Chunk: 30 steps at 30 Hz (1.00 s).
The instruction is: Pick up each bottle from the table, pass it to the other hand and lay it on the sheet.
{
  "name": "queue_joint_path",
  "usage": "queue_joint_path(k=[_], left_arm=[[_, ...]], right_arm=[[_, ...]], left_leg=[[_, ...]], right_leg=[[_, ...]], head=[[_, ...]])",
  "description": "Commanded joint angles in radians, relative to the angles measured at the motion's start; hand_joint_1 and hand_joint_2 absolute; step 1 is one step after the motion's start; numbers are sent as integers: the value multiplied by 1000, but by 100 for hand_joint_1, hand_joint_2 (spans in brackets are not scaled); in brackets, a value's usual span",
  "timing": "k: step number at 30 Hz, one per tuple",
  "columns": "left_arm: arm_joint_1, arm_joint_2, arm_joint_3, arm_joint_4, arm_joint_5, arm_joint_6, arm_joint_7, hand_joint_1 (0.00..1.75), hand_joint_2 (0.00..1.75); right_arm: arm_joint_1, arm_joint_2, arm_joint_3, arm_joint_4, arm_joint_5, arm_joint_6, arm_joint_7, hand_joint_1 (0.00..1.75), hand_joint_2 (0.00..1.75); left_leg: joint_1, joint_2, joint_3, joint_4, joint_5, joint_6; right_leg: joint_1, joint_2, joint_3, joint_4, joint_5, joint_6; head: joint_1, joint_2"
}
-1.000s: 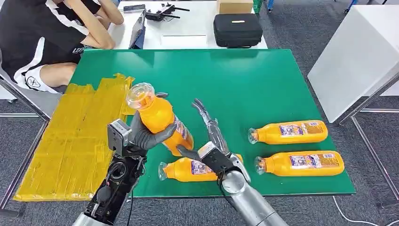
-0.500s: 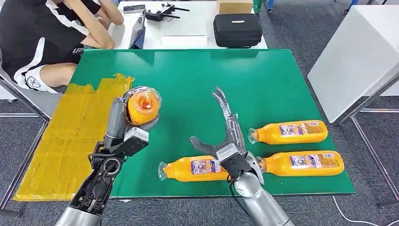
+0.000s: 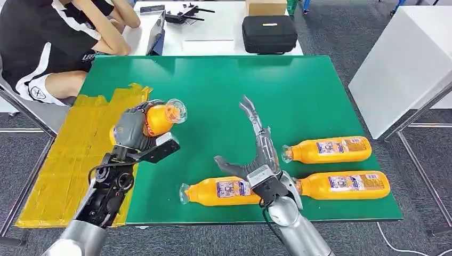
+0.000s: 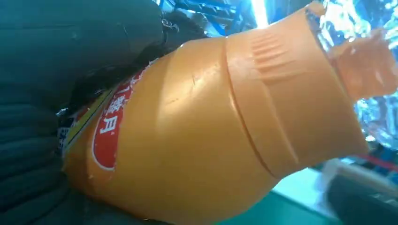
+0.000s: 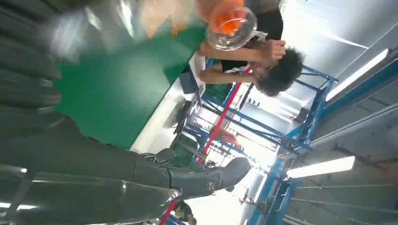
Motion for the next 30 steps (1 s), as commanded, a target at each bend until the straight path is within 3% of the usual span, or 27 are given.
queue_joint_path(k=[1, 17, 30], left_arm=[[-98, 13, 4, 190, -88, -35, 61, 175, 175], [-147, 18, -5, 352, -359, -61, 219, 175, 175], [-151, 15, 2, 365, -371, -69, 230, 175, 175]], right_arm=[[-18, -2, -16, 10, 6, 13, 11, 0, 175], [-21, 10, -9, 27, 22, 31, 33, 0, 175], [-24, 12, -8, 30, 23, 34, 37, 0, 175]], left_leg=[[1, -1, 2, 0, 0, -2], [1, 0, 2, 0, 0, -2], [2, 0, 3, 1, -1, -3]], right_leg=[[1, -1, 3, 0, -1, -1], [1, 1, 3, 0, 0, 0], [1, 1, 5, 0, -1, -1]], head=[[1, 0], [1, 0], [1, 0]])
